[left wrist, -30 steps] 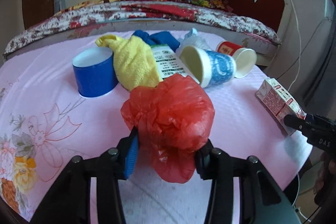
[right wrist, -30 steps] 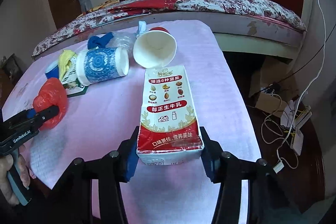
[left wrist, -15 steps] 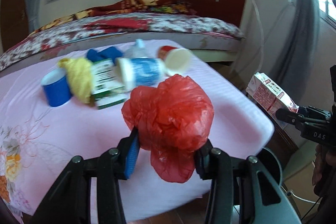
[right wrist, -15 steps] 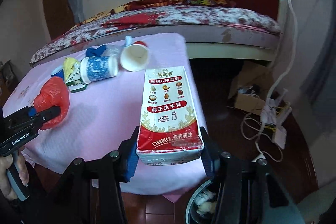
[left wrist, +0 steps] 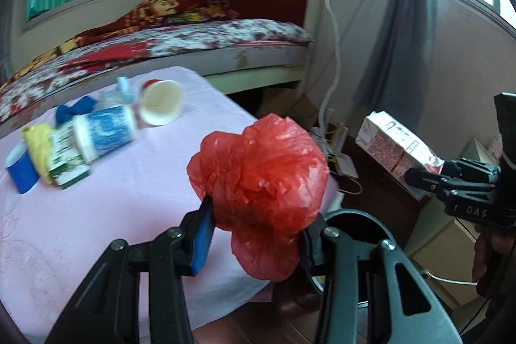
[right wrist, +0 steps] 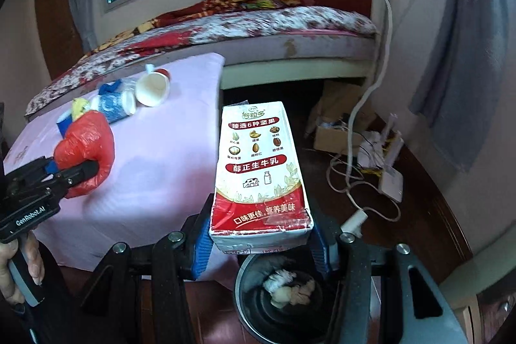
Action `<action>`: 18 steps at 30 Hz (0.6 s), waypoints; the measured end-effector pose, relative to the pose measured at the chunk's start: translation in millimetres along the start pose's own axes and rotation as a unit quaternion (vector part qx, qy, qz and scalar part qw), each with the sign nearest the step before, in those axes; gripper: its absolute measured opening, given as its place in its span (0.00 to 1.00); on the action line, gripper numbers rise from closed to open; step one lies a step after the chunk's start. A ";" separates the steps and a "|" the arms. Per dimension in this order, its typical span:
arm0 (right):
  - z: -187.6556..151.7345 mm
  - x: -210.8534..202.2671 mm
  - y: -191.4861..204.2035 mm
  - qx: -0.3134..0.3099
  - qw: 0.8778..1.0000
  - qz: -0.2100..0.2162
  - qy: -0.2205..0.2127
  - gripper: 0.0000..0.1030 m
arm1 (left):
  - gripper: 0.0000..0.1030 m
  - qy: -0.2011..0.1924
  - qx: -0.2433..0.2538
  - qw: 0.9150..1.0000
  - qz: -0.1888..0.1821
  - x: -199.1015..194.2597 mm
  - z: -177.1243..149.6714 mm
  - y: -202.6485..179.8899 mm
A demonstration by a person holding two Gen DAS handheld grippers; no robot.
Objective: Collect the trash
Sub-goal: 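Carry the red bag and milk carton over the bin and release both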
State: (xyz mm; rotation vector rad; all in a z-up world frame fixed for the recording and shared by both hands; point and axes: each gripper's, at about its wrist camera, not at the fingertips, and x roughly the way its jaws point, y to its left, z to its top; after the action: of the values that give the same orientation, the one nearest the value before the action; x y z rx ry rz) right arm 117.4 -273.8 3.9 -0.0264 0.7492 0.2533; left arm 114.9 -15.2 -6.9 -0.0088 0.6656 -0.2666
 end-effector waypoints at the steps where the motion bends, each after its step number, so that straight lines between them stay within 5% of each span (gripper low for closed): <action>1: -3.6 -1.3 -5.1 0.004 1.000 -0.003 0.002 0.52 | 0.44 0.002 0.005 1.000 -0.007 1.6 -1.3 -7.6; 9: -41.0 -7.3 -43.4 0.016 0.999 -0.038 0.036 0.52 | 0.43 0.023 0.064 0.996 -0.065 19.3 -12.7 -72.0; 18: -85.8 5.2 -73.0 0.016 0.994 -0.058 0.088 0.52 | 0.43 0.096 0.115 0.981 -0.124 61.8 -34.0 -118.9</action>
State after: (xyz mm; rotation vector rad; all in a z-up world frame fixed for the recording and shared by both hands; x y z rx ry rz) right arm 80.8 -353.2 -67.5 -0.0616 0.9245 0.1296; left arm 111.9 -142.7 -60.3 0.1587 0.8238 -0.5886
